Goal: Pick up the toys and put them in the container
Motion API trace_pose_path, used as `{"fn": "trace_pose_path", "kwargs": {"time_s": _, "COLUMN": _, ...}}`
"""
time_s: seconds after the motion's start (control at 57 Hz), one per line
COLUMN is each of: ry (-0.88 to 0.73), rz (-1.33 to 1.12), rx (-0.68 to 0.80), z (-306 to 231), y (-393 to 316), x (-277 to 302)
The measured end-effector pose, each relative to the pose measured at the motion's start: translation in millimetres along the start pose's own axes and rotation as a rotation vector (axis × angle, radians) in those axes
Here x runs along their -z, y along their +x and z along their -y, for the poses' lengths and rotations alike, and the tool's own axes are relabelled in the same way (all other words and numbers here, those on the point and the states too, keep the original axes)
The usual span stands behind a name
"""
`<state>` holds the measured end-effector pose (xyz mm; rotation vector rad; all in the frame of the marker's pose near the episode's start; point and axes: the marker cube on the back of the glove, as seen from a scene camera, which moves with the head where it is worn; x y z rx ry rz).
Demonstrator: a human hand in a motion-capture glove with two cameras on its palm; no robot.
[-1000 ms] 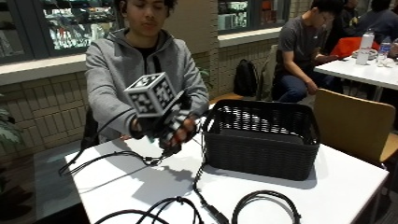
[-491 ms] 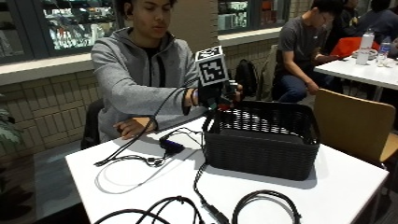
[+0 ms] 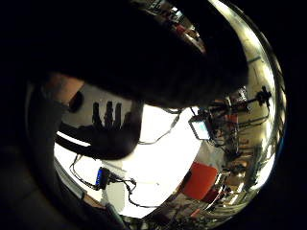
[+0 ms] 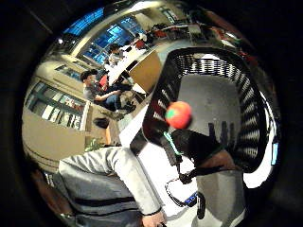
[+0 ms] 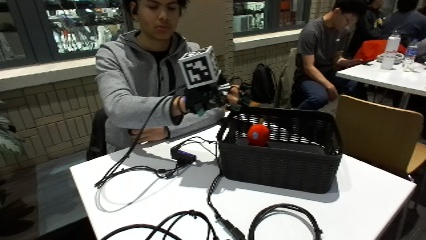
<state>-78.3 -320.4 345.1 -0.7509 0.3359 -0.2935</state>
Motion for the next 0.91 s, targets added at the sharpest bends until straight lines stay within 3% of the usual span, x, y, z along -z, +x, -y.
{"fn": "trace_pose_path", "kwargs": {"time_s": 0.14, "ry": 0.022, "rz": -0.123, "rx": -0.066, "z": -71, "y": 39, "x": 4}}
{"fn": "trace_pose_path", "kwargs": {"time_s": 0.333, "ry": -0.009, "rz": -0.135, "rx": -0.413, "z": -183, "y": 121, "x": 3}}
{"fn": "trace_pose_path", "kwargs": {"time_s": 0.509, "ry": -0.044, "rz": -0.109, "rx": -0.591, "z": -272, "y": 149, "x": -12}}
{"fn": "trace_pose_path", "kwargs": {"time_s": 0.684, "ry": 0.01, "rz": -0.082, "rx": -0.63, "z": -314, "y": 152, "x": -30}}
{"fn": "trace_pose_path", "kwargs": {"time_s": 0.912, "ry": 0.038, "rz": -0.031, "rx": -0.629, "z": -309, "y": 155, "x": -43}}
